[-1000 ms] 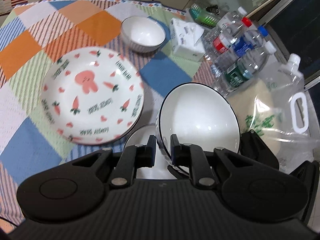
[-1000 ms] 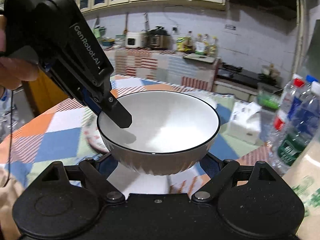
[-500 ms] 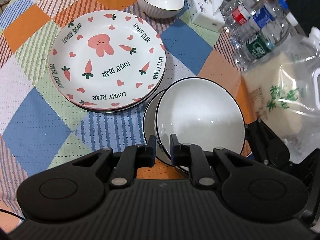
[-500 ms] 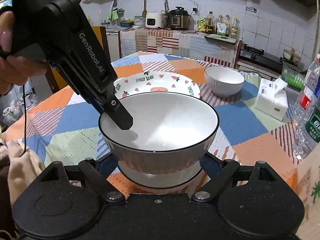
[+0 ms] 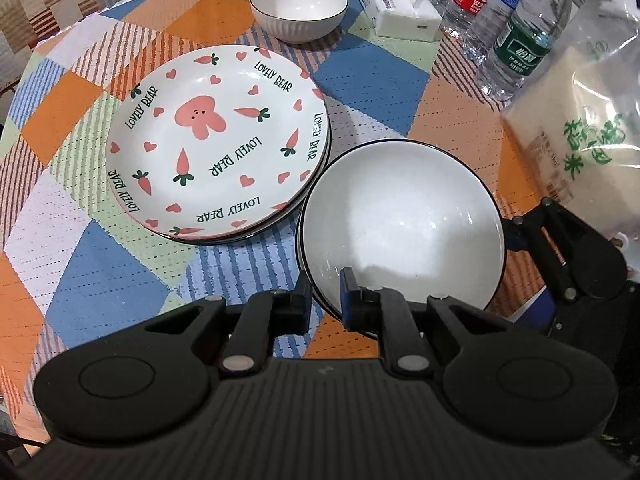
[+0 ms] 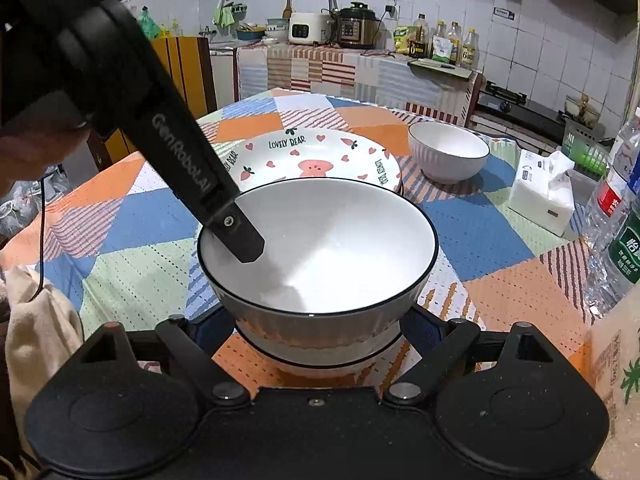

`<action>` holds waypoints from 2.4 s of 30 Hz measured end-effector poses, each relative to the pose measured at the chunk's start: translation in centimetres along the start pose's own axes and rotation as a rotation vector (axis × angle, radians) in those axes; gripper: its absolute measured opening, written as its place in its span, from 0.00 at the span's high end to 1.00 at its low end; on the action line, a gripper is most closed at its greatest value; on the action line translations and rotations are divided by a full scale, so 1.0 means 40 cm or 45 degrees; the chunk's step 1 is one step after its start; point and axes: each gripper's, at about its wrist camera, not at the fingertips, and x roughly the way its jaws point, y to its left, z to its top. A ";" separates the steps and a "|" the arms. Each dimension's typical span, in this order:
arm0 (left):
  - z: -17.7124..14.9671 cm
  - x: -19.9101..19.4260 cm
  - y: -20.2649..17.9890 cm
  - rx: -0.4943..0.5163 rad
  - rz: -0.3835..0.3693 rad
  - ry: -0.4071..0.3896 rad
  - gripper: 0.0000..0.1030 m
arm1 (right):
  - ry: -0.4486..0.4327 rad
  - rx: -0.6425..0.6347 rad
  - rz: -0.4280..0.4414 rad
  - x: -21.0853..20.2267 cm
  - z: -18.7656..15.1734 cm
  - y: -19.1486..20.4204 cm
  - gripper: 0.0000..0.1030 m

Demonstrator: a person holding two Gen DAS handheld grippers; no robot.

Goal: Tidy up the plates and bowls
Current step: 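Lift the nested bowls with both grippers and carry them toward the last white bowl, then lower the nested bowls into the last white bowl with both grippers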

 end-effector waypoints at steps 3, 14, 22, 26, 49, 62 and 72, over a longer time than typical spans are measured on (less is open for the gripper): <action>-0.007 0.010 0.000 0.004 0.013 0.015 0.88 | 0.036 -0.035 -0.008 0.000 0.003 0.009 0.10; -0.012 0.038 -0.005 0.021 0.061 0.007 0.88 | 0.060 -0.092 -0.052 0.008 0.005 0.027 0.08; -0.005 0.023 0.002 0.013 0.052 -0.017 0.86 | 0.079 -0.023 -0.030 0.006 0.006 0.006 0.07; 0.010 0.005 0.025 -0.037 0.004 -0.018 0.86 | 0.035 -0.007 0.017 -0.027 0.013 -0.009 0.07; 0.354 -0.080 0.190 -0.086 -0.121 -0.112 0.83 | 0.117 0.464 0.105 0.029 0.393 -0.315 0.25; 0.519 0.100 0.243 -0.211 -0.064 -0.323 0.55 | 0.281 1.012 0.044 0.369 0.425 -0.544 0.32; 0.548 0.231 0.235 -0.316 -0.060 -0.341 0.58 | 0.174 0.920 -0.193 0.484 0.388 -0.502 0.37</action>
